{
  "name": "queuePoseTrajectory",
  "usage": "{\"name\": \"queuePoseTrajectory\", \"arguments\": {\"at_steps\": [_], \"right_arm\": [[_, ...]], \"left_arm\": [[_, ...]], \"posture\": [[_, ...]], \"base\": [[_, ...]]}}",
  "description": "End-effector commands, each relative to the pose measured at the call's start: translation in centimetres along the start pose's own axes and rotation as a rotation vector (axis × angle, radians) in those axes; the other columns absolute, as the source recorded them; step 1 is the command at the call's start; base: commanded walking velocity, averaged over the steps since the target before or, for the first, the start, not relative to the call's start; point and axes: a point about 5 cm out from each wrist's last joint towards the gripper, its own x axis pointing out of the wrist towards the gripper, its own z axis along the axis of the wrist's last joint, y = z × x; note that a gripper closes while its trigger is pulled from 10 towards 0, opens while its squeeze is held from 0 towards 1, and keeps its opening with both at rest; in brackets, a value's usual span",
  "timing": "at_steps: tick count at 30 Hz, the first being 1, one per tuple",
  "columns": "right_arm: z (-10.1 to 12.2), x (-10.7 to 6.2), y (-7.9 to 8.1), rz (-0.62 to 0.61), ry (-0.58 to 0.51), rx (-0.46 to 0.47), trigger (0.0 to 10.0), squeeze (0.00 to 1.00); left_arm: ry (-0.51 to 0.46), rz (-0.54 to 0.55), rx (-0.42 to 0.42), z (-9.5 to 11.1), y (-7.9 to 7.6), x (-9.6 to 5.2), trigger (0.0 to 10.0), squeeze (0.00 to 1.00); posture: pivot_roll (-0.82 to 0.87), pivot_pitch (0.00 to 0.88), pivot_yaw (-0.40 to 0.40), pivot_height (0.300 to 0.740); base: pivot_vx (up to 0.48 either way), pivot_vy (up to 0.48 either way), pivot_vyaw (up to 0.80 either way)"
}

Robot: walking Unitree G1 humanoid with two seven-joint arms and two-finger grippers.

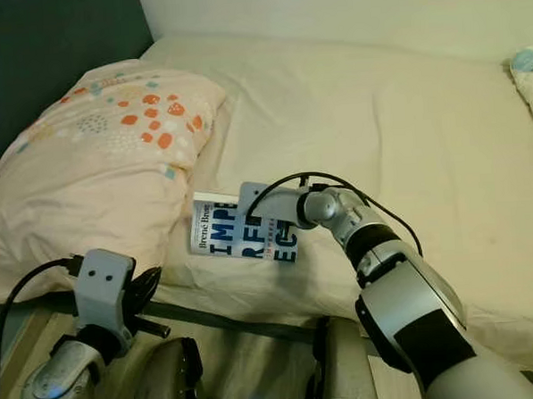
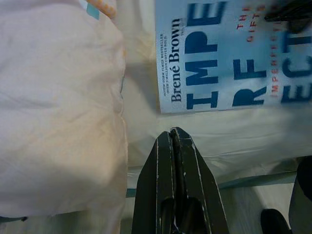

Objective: Clean up the room

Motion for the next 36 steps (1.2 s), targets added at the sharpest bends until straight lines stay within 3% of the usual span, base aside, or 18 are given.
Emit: {"name": "queuePoseTrajectory", "arguments": {"at_steps": [1,4,5,20,23,24,26,29,31,32,33,34,35,36], "right_arm": [[-0.9,0.2,1.2,0.043,0.033,0.025,10.0,1.00],[-0.9,0.2,1.1,0.034,0.035,0.018,10.0,1.00],[-0.9,0.2,1.1,0.030,0.036,0.010,10.0,0.00],[-1.2,-0.1,0.2,-0.087,0.073,-0.098,10.0,0.00],[-1.4,0.0,0.5,-0.086,0.054,-0.036,10.0,0.00],[-1.3,0.1,0.9,-0.092,0.023,0.027,10.0,0.00],[-1.3,0.1,0.9,-0.106,0.011,0.038,10.0,0.00],[-0.8,-0.2,-0.6,-0.244,-0.017,0.096,10.0,0.00],[-0.7,-0.3,-0.9,-0.262,-0.020,0.105,10.0,0.00],[-0.5,-1.2,-3.1,-0.410,-0.066,0.279,10.0,0.00],[-0.5,-1.2,-3.1,-0.410,-0.066,0.279,10.0,0.00],[-0.7,-1.8,-4.2,-0.481,-0.087,0.384,10.0,0.00],[-0.7,-1.8,-4.2,-0.481,-0.087,0.384,10.0,0.00],[-1.1,-2.5,-5.1,-0.554,-0.103,0.507,10.0,0.00]], "left_arm": [[0.016,-0.007,-0.007,-0.2,-0.4,-0.3,10.0,0.00],[0.017,-0.007,-0.005,-0.2,-0.3,-0.3,10.0,0.00],[0.018,-0.006,-0.005,-0.2,-0.3,-0.3,10.0,0.00],[0.026,0.018,0.006,-0.4,-0.1,-0.2,10.0,0.00],[0.027,0.026,0.006,-0.4,0.0,-0.3,10.0,0.00],[0.027,0.034,0.005,-0.4,0.1,-0.4,10.0,0.00],[0.027,0.037,0.005,-0.4,0.1,-0.4,10.0,0.00],[0.025,0.047,0.005,-0.3,0.3,-0.2,10.0,0.00],[0.024,0.047,0.005,-0.3,0.3,-0.2,10.0,0.00],[0.019,0.061,0.004,-0.2,0.5,-0.1,10.0,0.00],[0.019,0.061,0.004,-0.2,0.5,-0.1,10.0,0.00],[0.017,0.070,0.002,-0.2,0.6,-0.1,10.0,0.00],[0.017,0.070,0.002,-0.2,0.6,-0.1,10.0,0.00],[0.014,0.082,-0.002,-0.2,0.8,-0.1,10.0,0.00]], "posture": [[0.13,0.332,-0.073,0.577],[0.13,0.332,-0.073,0.577],[0.14,0.331,-0.072,0.577],[0.14,0.329,-0.072,0.577],[0.14,0.334,-0.076,0.577],[0.14,0.338,-0.075,0.577],[0.14,0.338,-0.075,0.577],[0.14,0.339,-0.070,0.577],[0.14,0.339,-0.070,0.577],[0.14,0.339,-0.071,0.577],[0.14,0.339,-0.071,0.577],[0.14,0.339,-0.071,0.577],[0.14,0.339,-0.071,0.577],[0.14,0.339,-0.071,0.577]], "base": [[0.000,0.000,0.00],[0.000,0.000,0.00],[0.000,0.000,0.00],[0.000,0.000,0.00],[0.000,0.000,0.00],[0.000,0.000,0.00],[0.000,0.000,0.00],[0.000,0.000,0.00],[0.000,0.000,0.00],[0.000,0.000,0.00],[0.000,0.000,0.00],[0.000,0.000,0.00],[0.000,0.000,0.00],[0.000,0.000,0.00]]}}
